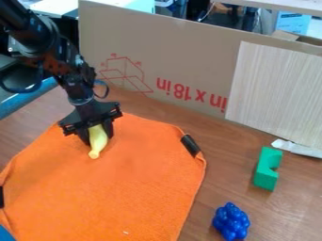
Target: Move the banana onto the cloth
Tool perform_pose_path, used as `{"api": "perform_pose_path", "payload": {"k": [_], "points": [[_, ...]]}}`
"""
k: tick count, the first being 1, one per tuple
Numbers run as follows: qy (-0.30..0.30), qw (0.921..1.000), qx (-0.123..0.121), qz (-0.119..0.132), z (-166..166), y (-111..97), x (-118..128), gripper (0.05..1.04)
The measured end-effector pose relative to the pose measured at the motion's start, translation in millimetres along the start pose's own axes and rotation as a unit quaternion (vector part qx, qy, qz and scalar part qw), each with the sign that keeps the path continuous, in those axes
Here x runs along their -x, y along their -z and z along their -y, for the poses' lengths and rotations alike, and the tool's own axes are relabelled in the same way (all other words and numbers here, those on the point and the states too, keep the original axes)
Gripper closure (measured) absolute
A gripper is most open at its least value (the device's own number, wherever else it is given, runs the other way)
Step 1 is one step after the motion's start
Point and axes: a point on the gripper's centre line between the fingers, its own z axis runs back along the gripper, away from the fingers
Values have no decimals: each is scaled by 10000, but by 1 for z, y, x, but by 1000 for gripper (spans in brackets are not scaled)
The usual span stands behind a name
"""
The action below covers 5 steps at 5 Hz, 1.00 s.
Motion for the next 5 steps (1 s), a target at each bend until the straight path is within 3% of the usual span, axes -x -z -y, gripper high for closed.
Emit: {"api": "perform_pose_path", "payload": {"k": [1, 2, 3, 4, 5], "points": [[271, 9977, 263, 563, 10, -10, 0, 523], [285, 9941, 473, 936, 17, -19, -8, 474], [344, 9945, 360, 921, 16, -21, -11, 184], [327, 9959, 323, 777, 17, -22, -10, 75], [276, 9977, 227, 580, 10, -21, -6, 79]]}}
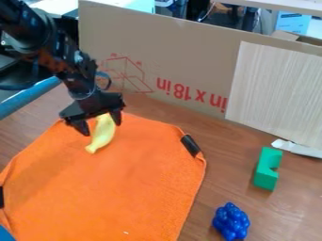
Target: Move the banana onto the cloth
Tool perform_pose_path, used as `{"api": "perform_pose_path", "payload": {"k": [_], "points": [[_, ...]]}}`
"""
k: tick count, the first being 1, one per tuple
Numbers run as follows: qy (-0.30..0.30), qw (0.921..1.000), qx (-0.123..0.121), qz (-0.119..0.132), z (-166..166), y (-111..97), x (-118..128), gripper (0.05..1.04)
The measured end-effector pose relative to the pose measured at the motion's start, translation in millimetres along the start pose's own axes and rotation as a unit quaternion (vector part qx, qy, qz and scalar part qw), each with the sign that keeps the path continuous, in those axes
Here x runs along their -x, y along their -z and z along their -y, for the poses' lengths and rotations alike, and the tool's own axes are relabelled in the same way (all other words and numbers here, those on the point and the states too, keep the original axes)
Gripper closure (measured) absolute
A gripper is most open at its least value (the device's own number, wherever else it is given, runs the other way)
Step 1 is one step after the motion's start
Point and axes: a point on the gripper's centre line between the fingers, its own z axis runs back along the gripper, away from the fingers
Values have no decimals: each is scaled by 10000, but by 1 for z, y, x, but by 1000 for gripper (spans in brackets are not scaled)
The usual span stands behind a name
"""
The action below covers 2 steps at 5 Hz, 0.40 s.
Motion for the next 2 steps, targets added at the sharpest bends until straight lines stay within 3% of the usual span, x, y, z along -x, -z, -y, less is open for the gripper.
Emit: {"api": "perform_pose_path", "payload": {"k": [1, 2], "points": [[80, 9998, -8, 157, -3, -27, -16, 83], [350, 9973, -628, -144, -15, -46, -24, 83]]}}
